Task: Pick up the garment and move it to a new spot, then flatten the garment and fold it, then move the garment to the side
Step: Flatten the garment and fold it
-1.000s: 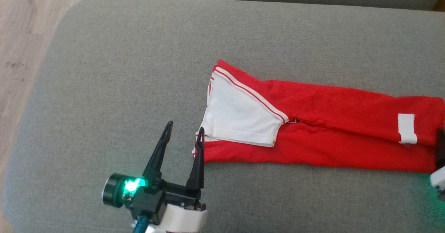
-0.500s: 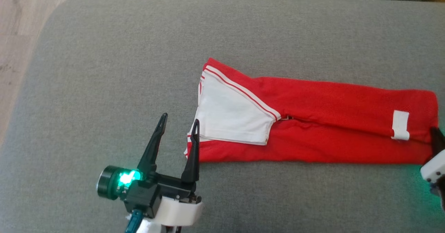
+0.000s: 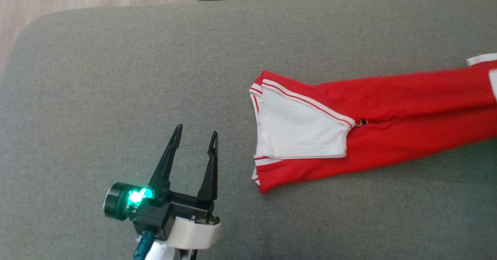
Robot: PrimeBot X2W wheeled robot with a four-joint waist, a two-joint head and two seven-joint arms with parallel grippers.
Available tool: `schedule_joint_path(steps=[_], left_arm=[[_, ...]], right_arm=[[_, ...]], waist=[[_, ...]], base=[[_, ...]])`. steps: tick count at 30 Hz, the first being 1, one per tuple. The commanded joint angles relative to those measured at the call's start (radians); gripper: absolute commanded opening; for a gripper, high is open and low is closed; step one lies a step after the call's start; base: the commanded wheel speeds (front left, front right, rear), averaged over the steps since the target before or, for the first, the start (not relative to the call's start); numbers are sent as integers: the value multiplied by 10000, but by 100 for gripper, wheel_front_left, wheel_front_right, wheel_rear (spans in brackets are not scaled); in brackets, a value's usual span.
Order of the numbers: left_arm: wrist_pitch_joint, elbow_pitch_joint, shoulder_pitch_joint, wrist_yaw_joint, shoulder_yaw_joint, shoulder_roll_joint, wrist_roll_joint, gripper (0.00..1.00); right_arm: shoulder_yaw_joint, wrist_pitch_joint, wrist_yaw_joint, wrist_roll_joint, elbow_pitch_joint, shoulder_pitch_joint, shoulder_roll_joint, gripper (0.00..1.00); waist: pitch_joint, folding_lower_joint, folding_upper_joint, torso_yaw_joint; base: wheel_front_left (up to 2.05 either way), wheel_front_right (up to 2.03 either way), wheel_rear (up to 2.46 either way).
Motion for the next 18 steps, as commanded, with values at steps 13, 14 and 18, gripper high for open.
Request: schedule_joint_path(steps=[13,14,18], left_arm=[[-49,-44,-140,-260,505,-280,186,100],[-49,-17,-152,-280,499,-290,180,100],[-49,68,-220,-345,477,-320,156,100]], right_arm=[[2134,1466,67,326,-4540,-415,1573,0],[2432,1445,67,236,-4654,-452,1835,0],[3712,1210,67,-92,-4672,-546,2902,0]], waist=[[24,0,-1,110],[13,0,-1,148],[14,0,-1,341]], base=[[0,0,0],[0,0,0],[0,0,0]])
